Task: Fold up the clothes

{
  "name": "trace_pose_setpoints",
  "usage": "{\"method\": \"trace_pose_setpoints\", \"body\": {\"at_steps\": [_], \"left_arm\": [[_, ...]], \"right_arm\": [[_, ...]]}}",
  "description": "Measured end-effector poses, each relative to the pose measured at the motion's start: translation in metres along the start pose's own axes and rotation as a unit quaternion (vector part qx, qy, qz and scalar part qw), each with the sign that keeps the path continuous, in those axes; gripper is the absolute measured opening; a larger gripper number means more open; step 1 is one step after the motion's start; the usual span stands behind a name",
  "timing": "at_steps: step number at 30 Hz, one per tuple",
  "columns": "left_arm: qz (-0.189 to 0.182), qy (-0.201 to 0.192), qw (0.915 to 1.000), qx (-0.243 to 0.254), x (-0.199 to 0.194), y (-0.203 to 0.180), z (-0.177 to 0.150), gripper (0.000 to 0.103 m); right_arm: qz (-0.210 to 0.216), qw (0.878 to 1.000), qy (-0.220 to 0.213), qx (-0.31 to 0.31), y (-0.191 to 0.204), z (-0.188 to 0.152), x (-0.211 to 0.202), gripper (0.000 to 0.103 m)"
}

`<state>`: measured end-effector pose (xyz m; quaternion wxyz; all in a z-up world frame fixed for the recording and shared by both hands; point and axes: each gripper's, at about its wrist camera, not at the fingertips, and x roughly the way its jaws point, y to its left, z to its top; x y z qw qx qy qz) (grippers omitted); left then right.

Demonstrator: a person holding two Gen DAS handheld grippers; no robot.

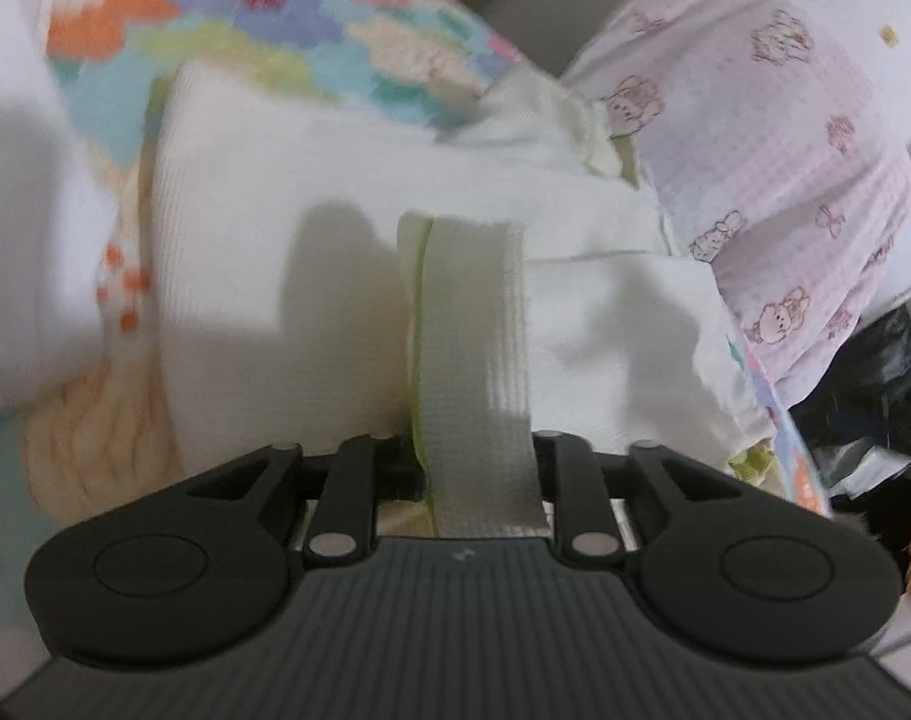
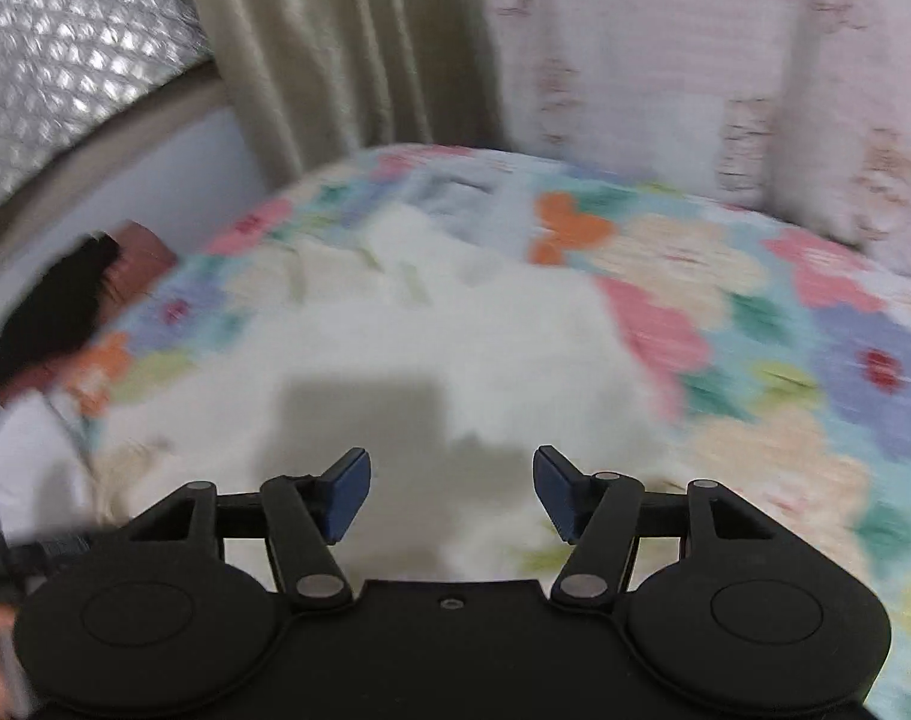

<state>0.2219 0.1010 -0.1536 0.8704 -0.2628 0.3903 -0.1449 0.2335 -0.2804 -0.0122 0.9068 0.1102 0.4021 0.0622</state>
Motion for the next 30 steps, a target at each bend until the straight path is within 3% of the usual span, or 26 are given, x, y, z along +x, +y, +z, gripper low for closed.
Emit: {"method": "trace_pose_setpoints", "body": {"at_steps": [3, 5, 6, 9, 12, 13, 14, 16, 18, 20, 22, 25, 27, 30], "left_arm": [[0.027, -0.038, 0.9983, 0.036, -0.009, -0.004, -0.001, 0.033], [0.04, -0.062, 0.9957, 0.056, -0.014, -0.004, -0.001, 0.004], [0.047, -0.074, 0.9939, 0.067, -0.017, -0.005, -0.001, 0.005], [0.047, -0.06, 0.9955, 0.056, -0.006, 0.005, 0.0, 0.005], [0.029, -0.054, 0.9972, 0.043, 0.002, 0.01, 0.003, 0.005], [0.03, -0.062, 0.9963, 0.051, 0.0, 0.008, 0.005, 0.005], [0.031, -0.077, 0.9947, 0.06, -0.004, 0.004, 0.006, 0.005], [0.012, -0.128, 0.9889, 0.074, -0.021, -0.003, 0.008, 0.005], [-0.008, -0.184, 0.9789, 0.087, -0.042, -0.01, 0.012, 0.005], [0.002, -0.221, 0.971, 0.091, -0.051, -0.015, 0.015, 0.005], [0.026, -0.184, 0.9804, 0.064, -0.04, -0.005, 0.019, 0.005], [0.064, -0.113, 0.9914, 0.019, -0.017, 0.014, 0.024, 0.005], [0.087, -0.058, 0.9944, -0.011, 0.001, 0.03, 0.023, 0.006], [0.098, -0.064, 0.9931, 0.009, -0.006, 0.023, 0.03, 0.008]], "right_arm": [[-0.007, 0.998, -0.009, 0.057, 0.004, 0.019, 0.047, 0.067], [-0.022, 0.994, -0.013, 0.107, -0.002, 0.027, 0.077, 0.068], [-0.03, 0.991, -0.015, 0.132, -0.005, 0.032, 0.092, 0.068], [-0.042, 0.983, 0.005, 0.18, -0.011, 0.04, 0.135, 0.068], [-0.06, 0.984, 0.016, 0.166, -0.008, 0.037, 0.159, 0.064], [-0.073, 0.986, 0.012, 0.148, -0.005, 0.036, 0.161, 0.036], [-0.087, 0.988, 0.007, 0.128, -0.003, 0.036, 0.163, 0.0], [-0.094, 0.989, -0.047, 0.107, -0.001, 0.035, 0.149, 0.0], [-0.059, 0.986, -0.118, 0.099, -0.001, 0.033, 0.126, 0.0], [-0.053, 0.984, -0.152, 0.076, 0.001, 0.034, 0.114, 0.0], [-0.071, 0.983, -0.157, 0.065, 0.0, 0.038, 0.114, 0.0], [-0.065, 0.991, -0.085, 0.077, -0.01, 0.045, 0.133, 0.003], [-0.065, 0.993, -0.053, 0.08, -0.015, 0.048, 0.141, 0.012], [-0.068, 0.995, -0.057, 0.055, -0.014, 0.046, 0.133, 0.026]]}}
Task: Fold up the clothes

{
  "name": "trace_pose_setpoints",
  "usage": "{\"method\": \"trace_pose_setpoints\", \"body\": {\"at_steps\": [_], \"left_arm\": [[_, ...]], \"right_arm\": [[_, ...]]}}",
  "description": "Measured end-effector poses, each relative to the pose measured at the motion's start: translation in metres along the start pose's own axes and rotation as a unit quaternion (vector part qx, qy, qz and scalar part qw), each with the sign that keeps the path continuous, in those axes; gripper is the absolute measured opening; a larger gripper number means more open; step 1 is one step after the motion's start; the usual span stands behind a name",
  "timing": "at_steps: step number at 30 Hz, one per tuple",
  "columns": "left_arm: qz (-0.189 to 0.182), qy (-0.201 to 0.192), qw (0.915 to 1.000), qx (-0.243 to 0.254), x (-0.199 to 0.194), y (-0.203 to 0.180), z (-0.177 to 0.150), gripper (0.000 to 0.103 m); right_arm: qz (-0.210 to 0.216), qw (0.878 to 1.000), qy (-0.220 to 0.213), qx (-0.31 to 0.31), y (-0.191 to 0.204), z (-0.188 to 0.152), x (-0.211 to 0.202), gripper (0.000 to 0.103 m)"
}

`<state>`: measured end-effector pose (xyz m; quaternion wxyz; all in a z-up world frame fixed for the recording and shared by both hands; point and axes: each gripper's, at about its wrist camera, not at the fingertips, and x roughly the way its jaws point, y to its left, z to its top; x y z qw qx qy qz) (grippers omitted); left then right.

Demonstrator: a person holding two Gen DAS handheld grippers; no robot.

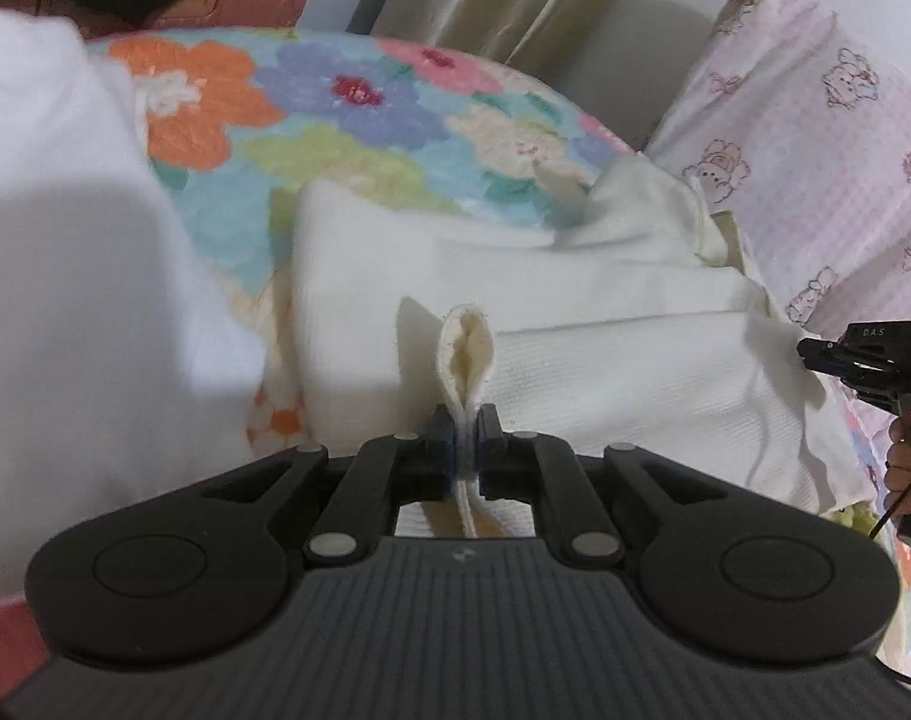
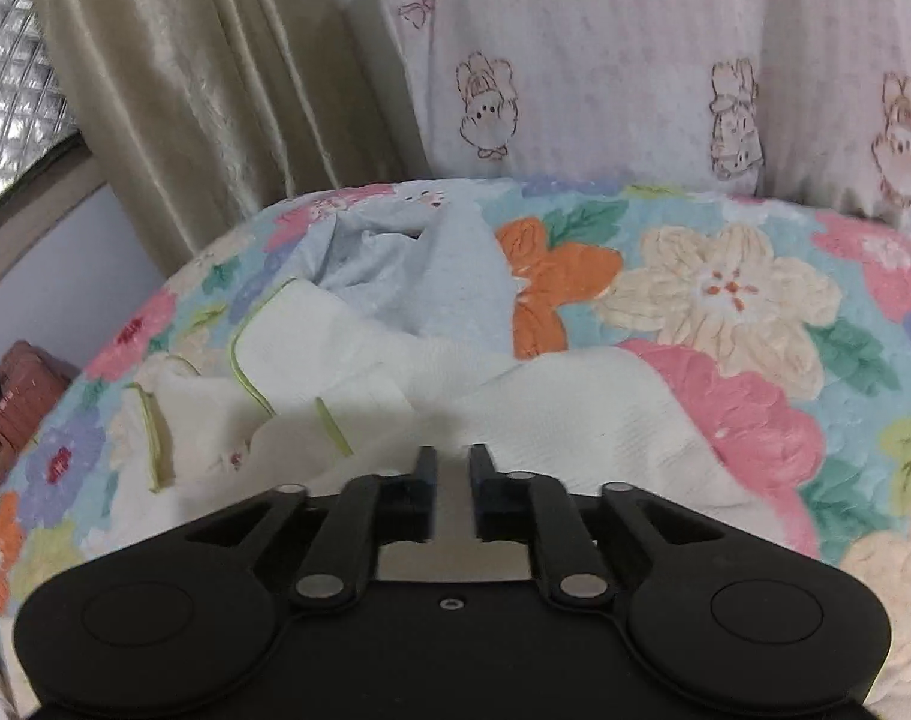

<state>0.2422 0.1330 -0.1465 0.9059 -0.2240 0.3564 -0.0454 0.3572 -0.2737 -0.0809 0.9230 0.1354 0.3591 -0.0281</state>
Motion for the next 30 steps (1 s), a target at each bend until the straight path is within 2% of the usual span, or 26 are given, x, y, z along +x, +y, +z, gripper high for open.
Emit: {"method": "trace_pose_setpoints", "body": {"at_steps": [2, 3, 5, 6, 7, 10, 12, 15, 16, 17, 18, 19, 20, 23, 24, 25, 26, 27, 28, 29, 30], "left_arm": [[0.003, -0.024, 0.9994, 0.024, -0.011, -0.007, 0.012, 0.01], [-0.004, -0.032, 0.999, 0.031, -0.015, -0.008, 0.021, 0.014], [-0.02, -0.044, 0.9978, 0.045, -0.019, -0.011, 0.041, 0.025], [-0.03, -0.036, 0.9973, 0.057, -0.013, -0.015, 0.051, 0.038], [-0.04, -0.024, 0.9964, 0.071, -0.005, -0.02, 0.061, 0.042], [-0.077, 0.007, 0.9907, 0.113, 0.022, -0.037, 0.092, 0.045], [-0.111, 0.005, 0.9861, 0.123, 0.051, -0.051, 0.114, 0.05], [-0.129, -0.002, 0.983, 0.131, 0.095, -0.066, 0.134, 0.057], [-0.13, 0.01, 0.9824, 0.134, 0.109, -0.068, 0.139, 0.057], [-0.131, 0.024, 0.9816, 0.137, 0.124, -0.07, 0.143, 0.057], [-0.131, 0.039, 0.9807, 0.14, 0.138, -0.071, 0.147, 0.057], [-0.139, 0.047, 0.9788, 0.143, 0.149, -0.071, 0.149, 0.057], [-0.147, 0.055, 0.9766, 0.147, 0.158, -0.071, 0.152, 0.057], [-0.179, 0.068, 0.9696, 0.152, 0.172, -0.07, 0.151, 0.057], [-0.183, 0.073, 0.9682, 0.154, 0.176, -0.072, 0.149, 0.057], [-0.179, 0.075, 0.9674, 0.162, 0.181, -0.075, 0.146, 0.041], [-0.147, 0.068, 0.968, 0.192, 0.185, -0.084, 0.14, 0.02], [-0.107, 0.06, 0.9664, 0.226, 0.189, -0.094, 0.133, 0.007], [-0.094, 0.058, 0.9648, 0.239, 0.19, -0.1, 0.128, 0.006], [-0.088, 0.044, 0.9648, 0.244, 0.185, -0.104, 0.124, 0.005], [-0.083, 0.027, 0.9647, 0.248, 0.179, -0.108, 0.12, 0.005]], "right_arm": [[0.011, 1.0, -0.012, -0.026, 0.003, 0.0, -0.011, 0.039], [0.017, 0.999, -0.011, -0.038, 0.006, 0.004, -0.016, 0.042], [0.031, 0.998, -0.01, -0.061, 0.011, 0.011, -0.024, 0.055], [0.035, 0.997, -0.007, -0.072, 0.016, 0.016, -0.029, 0.058], [0.037, 0.996, -0.001, -0.082, 0.021, 0.022, -0.029, 0.063], [0.03, 0.991, 0.019, -0.128, 0.044, 0.039, -0.01, 0.067], [0.025, 0.987, 0.033, -0.158, 0.06, 0.05, 0.003, 0.068], [-0.016, 0.981, 0.012, -0.193, 0.084, 0.061, 0.025, 0.068], [-0.02, 0.983, -0.004, -0.184, 0.089, 0.064, 0.027, 0.069], [-0.005, 0.984, -0.013, -0.175, 0.093, 0.066, 0.028, 0.071], [0.021, 0.985, -0.01, -0.173, 0.096, 0.067, 0.032, 0.074], [0.026, 0.984, 0.0, -0.177, 0.099, 0.068, 0.04, 0.082], [0.028, 0.983, 0.011, -0.181, 0.101, 0.068, 0.048, 0.085], [-0.018, 0.98, 0.045, -0.195, 0.101, 0.063, 0.08, 0.085], [-0.018, 0.98, 0.063, -0.19, 0.097, 0.06, 0.091, 0.085], [-0.017, 0.979, 0.081, -0.184, 0.094, 0.057, 0.101, 0.086], [-0.019, 0.978, 0.093, -0.185, 0.092, 0.053, 0.11, 0.086], [-0.023, 0.978, 0.093, -0.188, 0.091, 0.049, 0.114, 0.085], [-0.026, 0.978, 0.078, -0.193, 0.091, 0.045, 0.114, 0.071], [-0.038, 0.979, 0.054, -0.195, 0.09, 0.041, 0.109, 0.032], [-0.048, 0.98, 0.042, -0.191, 0.088, 0.041, 0.106, 0.017]]}}
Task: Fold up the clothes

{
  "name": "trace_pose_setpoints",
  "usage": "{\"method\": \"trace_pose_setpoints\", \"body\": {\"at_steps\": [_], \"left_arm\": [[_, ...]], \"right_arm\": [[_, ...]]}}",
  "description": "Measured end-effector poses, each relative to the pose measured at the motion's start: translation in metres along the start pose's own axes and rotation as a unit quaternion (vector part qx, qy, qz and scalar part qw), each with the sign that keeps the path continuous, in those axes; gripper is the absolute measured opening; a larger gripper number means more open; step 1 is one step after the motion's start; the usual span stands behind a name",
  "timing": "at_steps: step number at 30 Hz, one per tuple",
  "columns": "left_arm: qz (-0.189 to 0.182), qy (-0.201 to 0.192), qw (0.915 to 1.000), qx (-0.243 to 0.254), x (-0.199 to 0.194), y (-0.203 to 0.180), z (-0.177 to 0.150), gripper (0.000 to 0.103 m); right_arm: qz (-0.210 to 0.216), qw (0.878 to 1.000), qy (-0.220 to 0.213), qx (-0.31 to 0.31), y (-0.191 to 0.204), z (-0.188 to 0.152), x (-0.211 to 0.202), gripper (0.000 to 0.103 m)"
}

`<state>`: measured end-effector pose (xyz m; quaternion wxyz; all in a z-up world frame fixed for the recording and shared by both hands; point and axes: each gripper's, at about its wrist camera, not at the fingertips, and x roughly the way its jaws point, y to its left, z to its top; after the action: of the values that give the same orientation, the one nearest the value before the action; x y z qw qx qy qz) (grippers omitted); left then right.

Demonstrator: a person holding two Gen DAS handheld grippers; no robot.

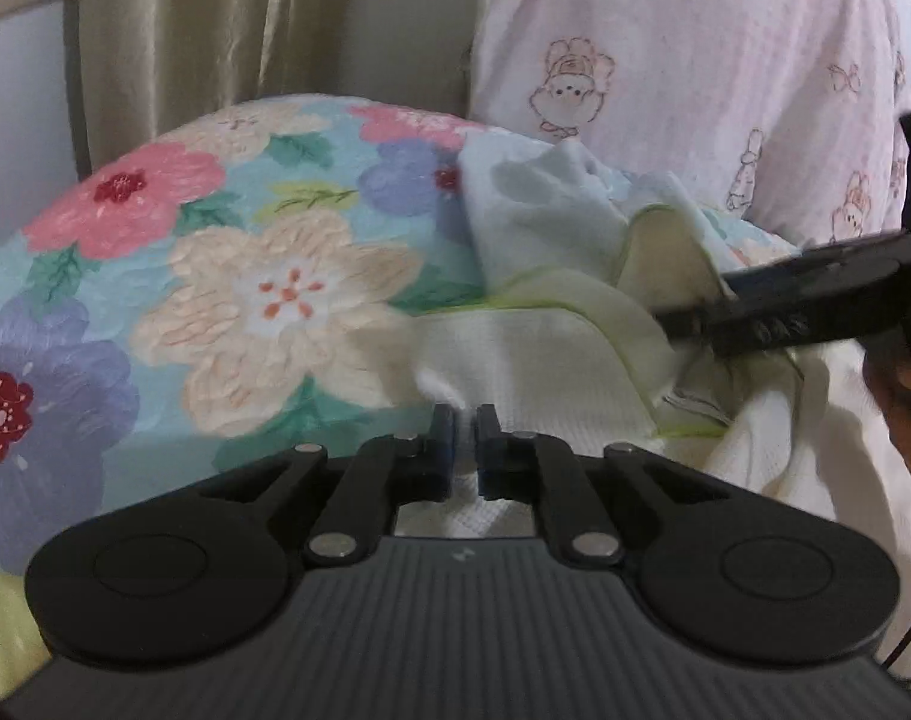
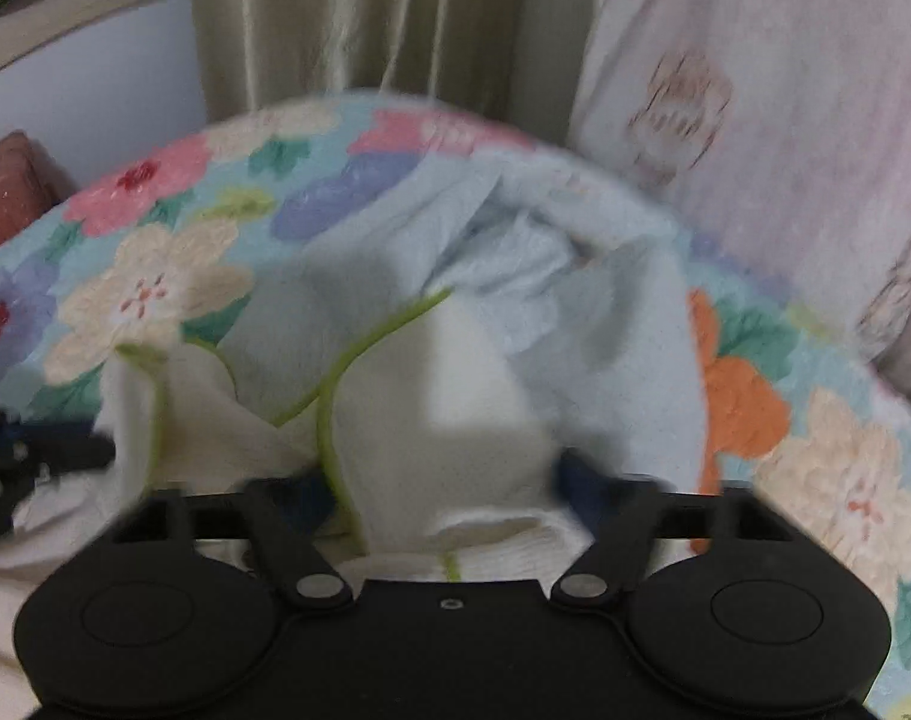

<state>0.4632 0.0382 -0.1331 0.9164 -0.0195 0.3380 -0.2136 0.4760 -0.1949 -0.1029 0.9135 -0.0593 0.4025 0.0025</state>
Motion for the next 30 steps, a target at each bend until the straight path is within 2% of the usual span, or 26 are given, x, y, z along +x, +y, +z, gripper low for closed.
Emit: {"method": "trace_pose_setpoints", "body": {"at_steps": [1, 4, 5, 7, 8, 10, 11, 12, 14, 15, 16, 17, 18, 20, 25, 29, 30], "left_arm": [[0.013, -0.022, 0.9997, 0.006, -0.009, -0.005, 0.0, 0.005], [0.026, -0.081, 0.9961, -0.019, -0.037, -0.002, 0.014, 0.004], [0.03, -0.101, 0.994, -0.029, -0.046, 0.0, 0.019, 0.004], [0.071, -0.101, 0.9922, -0.015, -0.042, -0.004, 0.024, 0.003], [0.093, -0.099, 0.9907, -0.007, -0.039, -0.005, 0.027, 0.003], [0.105, -0.048, 0.993, -0.023, -0.022, -0.002, 0.027, 0.005], [0.111, -0.018, 0.9924, -0.051, -0.014, 0.002, 0.026, 0.006], [0.114, -0.004, 0.9903, -0.079, -0.015, 0.007, 0.023, 0.006], [0.112, -0.001, 0.9853, -0.129, -0.029, 0.014, 0.016, 0.008], [0.104, -0.011, 0.9848, -0.138, -0.046, 0.012, 0.011, 0.018], [0.095, -0.02, 0.9845, -0.146, -0.063, 0.009, 0.006, 0.037], [0.093, -0.026, 0.9853, -0.141, -0.08, 0.002, -0.001, 0.044], [0.093, -0.03, 0.9863, -0.133, -0.098, -0.006, -0.009, 0.048], [0.092, -0.038, 0.988, -0.118, -0.132, -0.023, -0.025, 0.048], [0.063, 0.004, 0.994, -0.089, -0.195, -0.079, -0.086, 0.048], [0.043, 0.054, 0.9942, -0.083, -0.227, -0.123, -0.139, 0.048], [0.037, 0.068, 0.9933, -0.086, -0.232, -0.134, -0.153, 0.048]], "right_arm": [[-0.01, 1.0, -0.026, 0.009, -0.003, -0.001, -0.009, 0.015], [-0.037, 0.993, -0.109, 0.027, -0.011, -0.001, -0.036, 0.013], [-0.03, 0.991, -0.128, 0.037, -0.015, 0.002, -0.043, 0.013], [-0.015, 0.988, -0.142, 0.056, -0.021, 0.013, -0.044, 0.013], [-0.008, 0.988, -0.139, 0.064, -0.023, 0.019, -0.041, 0.014], [0.029, 0.993, -0.072, 0.085, -0.026, 0.03, -0.02, 0.018], [0.036, 0.993, -0.04, 0.107, -0.029, 0.032, -0.014, 0.025], [0.034, 0.99, -0.023, 0.133, -0.033, 0.03, -0.015, 0.031], [0.07, 0.981, -0.027, 0.177, -0.042, 0.017, -0.036, 0.039], [0.077, 0.98, -0.031, 0.181, -0.044, 0.004, -0.056, 0.045], [0.084, 0.979, -0.035, 0.183, -0.047, -0.01, -0.076, 0.06], [0.091, 0.978, -0.039, 0.185, -0.05, -0.024, -0.097, 0.064], [0.097, 0.976, -0.043, 0.187, -0.053, -0.038, -0.118, 0.064], [0.111, 0.976, -0.042, 0.185, -0.056, -0.072, -0.159, 0.064], [0.137, 0.977, 0.017, 0.162, -0.065, -0.175, -0.245, 0.064], [0.08, 0.985, 0.062, 0.14, -0.099, -0.252, -0.295, 0.064], [0.065, 0.986, 0.06, 0.143, -0.106, -0.267, -0.306, 0.064]]}}
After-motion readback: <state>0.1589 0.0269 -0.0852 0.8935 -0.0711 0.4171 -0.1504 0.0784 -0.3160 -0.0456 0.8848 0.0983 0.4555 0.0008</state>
